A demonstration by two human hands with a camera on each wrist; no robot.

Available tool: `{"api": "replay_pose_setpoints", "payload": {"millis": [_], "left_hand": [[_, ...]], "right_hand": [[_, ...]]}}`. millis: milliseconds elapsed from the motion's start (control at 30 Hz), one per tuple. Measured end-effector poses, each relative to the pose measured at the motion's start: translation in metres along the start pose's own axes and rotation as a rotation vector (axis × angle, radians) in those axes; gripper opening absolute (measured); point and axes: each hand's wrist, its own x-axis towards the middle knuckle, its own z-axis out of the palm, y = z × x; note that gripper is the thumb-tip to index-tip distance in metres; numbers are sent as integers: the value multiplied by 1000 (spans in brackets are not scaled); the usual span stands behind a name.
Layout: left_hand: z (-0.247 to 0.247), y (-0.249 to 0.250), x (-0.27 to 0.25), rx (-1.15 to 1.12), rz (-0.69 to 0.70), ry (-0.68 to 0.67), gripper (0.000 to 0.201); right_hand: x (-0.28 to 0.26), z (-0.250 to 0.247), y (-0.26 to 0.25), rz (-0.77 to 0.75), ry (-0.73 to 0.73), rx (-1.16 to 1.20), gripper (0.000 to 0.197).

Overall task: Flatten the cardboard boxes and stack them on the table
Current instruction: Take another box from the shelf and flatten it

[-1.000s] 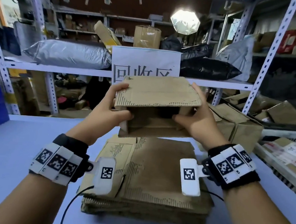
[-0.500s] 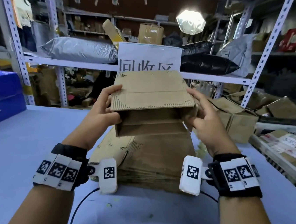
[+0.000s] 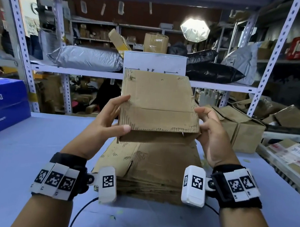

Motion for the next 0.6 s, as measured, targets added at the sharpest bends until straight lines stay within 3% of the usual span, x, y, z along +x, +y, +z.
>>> {"api": "replay_pose_setpoints", "payload": {"millis": [100,233,300,367,500,600], "left_hand": [[1,3,9,-91,51,14,30],[1,-3,23,-102,86,261,26],[-1,-11,29,-187,85,384,13],[-2,-16,35,-244,85,447,25],[1,-11,44,-100,95,478,36],[0,-3,46,-66,-10,516,38]], "right_hand": [[10,-2,1,11,88,-107,10],[24,-5,7,19,152,-280,51],[28,-7,6,27,138,-339,79],[32,-8,2,42,92,-349,92],[36,-1,-6,92,57,-209,66],[38,-1,-12,95,65,-22,36]]}}
